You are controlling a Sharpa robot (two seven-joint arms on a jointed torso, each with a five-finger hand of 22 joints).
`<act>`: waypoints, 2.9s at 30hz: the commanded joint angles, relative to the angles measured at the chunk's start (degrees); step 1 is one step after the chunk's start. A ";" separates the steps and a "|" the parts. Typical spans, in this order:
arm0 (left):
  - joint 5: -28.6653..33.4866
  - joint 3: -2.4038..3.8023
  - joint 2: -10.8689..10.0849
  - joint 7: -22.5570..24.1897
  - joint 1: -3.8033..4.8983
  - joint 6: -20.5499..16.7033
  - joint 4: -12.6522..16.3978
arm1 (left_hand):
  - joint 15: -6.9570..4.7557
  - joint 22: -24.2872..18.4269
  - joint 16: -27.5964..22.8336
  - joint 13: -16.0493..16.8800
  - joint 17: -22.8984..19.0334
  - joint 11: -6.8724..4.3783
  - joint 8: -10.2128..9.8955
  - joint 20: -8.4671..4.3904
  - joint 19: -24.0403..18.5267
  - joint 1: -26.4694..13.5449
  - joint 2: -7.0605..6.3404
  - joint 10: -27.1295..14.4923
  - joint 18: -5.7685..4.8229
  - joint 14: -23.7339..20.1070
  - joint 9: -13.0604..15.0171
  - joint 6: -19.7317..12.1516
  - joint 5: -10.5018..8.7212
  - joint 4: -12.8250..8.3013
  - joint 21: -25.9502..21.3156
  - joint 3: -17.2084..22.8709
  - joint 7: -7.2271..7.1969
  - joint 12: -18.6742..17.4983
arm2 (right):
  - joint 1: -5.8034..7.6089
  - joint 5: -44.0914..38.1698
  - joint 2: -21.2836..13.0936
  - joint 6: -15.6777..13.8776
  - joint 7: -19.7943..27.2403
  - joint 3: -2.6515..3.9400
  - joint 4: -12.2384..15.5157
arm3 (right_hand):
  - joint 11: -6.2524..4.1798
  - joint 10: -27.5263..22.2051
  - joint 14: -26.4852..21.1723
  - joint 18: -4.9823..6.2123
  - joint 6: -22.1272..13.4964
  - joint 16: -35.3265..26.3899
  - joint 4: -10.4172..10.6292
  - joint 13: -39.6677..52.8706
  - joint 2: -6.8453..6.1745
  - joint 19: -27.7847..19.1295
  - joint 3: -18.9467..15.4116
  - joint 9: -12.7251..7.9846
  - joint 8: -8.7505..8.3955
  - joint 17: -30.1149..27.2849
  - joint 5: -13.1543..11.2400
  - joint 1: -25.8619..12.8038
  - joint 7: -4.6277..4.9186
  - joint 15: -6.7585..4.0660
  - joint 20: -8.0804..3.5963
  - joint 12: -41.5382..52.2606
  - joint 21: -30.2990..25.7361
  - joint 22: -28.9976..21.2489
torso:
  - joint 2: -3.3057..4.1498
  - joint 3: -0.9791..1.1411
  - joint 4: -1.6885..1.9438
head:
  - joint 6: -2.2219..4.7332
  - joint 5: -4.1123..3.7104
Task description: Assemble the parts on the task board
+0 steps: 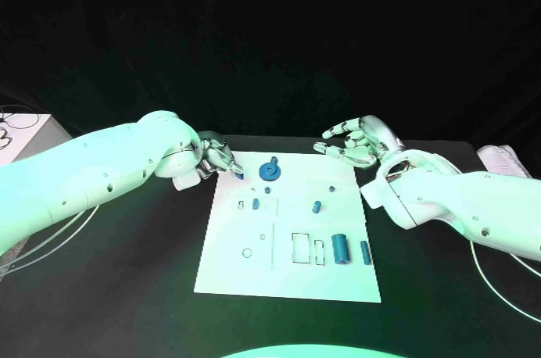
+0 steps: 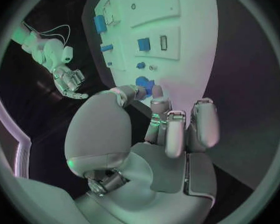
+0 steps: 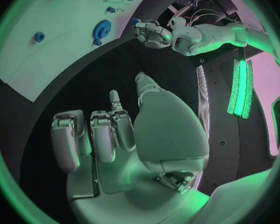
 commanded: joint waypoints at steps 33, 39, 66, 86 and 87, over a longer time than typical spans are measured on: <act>-11.53 -2.99 -4.39 0.98 -2.65 -1.62 12.11 | -0.77 0.54 0.19 0.65 15.10 -1.11 -0.39 -0.34 0.87 -1.02 -0.08 1.91 -0.89 6.08 0.03 1.17 1.00 -13.17 0.48 12.46 -0.36 0.49 | -0.27 -0.39 -0.39 1.04 0.38 -0.03 -0.01 | 0.03 0.88 5.34 -0.36 0.06 -0.31 0.03 10.37 0.67 5.03 -0.22 0.09 0.37 12.85 0.12 0.06 -0.26 -0.12 -0.03 -0.04 -0.35 13.88 | -0.34 -0.02 0.27 | -1.33 0.44; -12.11 -3.20 -4.16 0.82 -2.72 -0.97 11.85 | -0.79 0.55 0.19 0.63 15.10 -1.12 -0.41 -0.36 0.87 -1.05 -0.10 1.93 -0.89 6.08 0.02 1.20 1.02 -13.20 0.48 12.49 -0.37 0.47 | -0.27 -0.39 -0.43 1.05 0.39 -0.03 0.02 | -0.01 0.90 5.33 -0.34 0.10 -0.35 0.01 10.36 0.74 5.00 -0.45 0.13 0.50 12.79 0.11 0.11 -0.30 -0.16 -0.07 -0.03 -0.43 13.83 | -0.38 -0.06 0.23 | -1.45 0.45; -12.67 -3.33 -4.05 -0.62 -2.76 -0.11 10.78 | -0.82 0.38 0.19 0.48 15.10 -1.15 -0.51 -0.40 0.74 -1.14 -0.11 1.90 -0.85 6.08 -0.01 1.27 1.01 -13.29 0.41 12.55 -0.40 0.34 | -0.27 -0.39 -0.43 1.07 0.43 -0.03 0.02 | -0.01 0.90 5.33 -0.34 0.10 -0.35 0.01 10.36 0.74 5.00 -0.45 0.13 0.50 12.79 0.11 0.11 -0.30 -0.16 -0.07 -0.03 -0.43 13.83 | -0.36 -0.07 0.25 | -1.54 0.34; -12.42 -3.55 -3.19 -0.79 -2.94 0.25 10.55 | -0.84 0.30 0.19 0.46 15.10 -1.16 -0.60 -0.44 0.67 -1.23 -0.06 1.93 -0.83 6.08 -0.05 1.31 0.96 -13.32 0.38 12.59 -0.40 0.28 | -0.27 -0.47 -0.54 1.05 0.40 -0.03 0.19 | -0.01 0.90 5.33 -0.34 0.10 -0.35 0.01 10.36 0.74 5.00 -0.45 0.13 0.50 12.79 0.11 0.11 -0.30 -0.16 -0.07 -0.03 -0.43 13.83 | -0.37 -0.03 0.23 | -1.77 0.19; -12.37 -3.55 -3.13 -0.84 -2.94 0.33 10.48 | -0.84 0.30 0.19 0.46 15.10 -1.16 -0.60 -0.44 0.67 -1.23 -0.06 1.93 -0.83 6.08 -0.05 1.31 0.96 -13.32 0.38 12.59 -0.40 0.28 | -0.27 -0.47 -0.55 1.05 0.40 -0.03 0.19 | -0.01 0.90 5.33 -0.34 0.10 -0.35 0.01 10.36 0.74 5.00 -0.45 0.13 0.50 12.79 0.11 0.11 -0.30 -0.16 -0.07 -0.03 -0.43 13.83 | -0.37 -0.02 0.23 | -1.77 0.19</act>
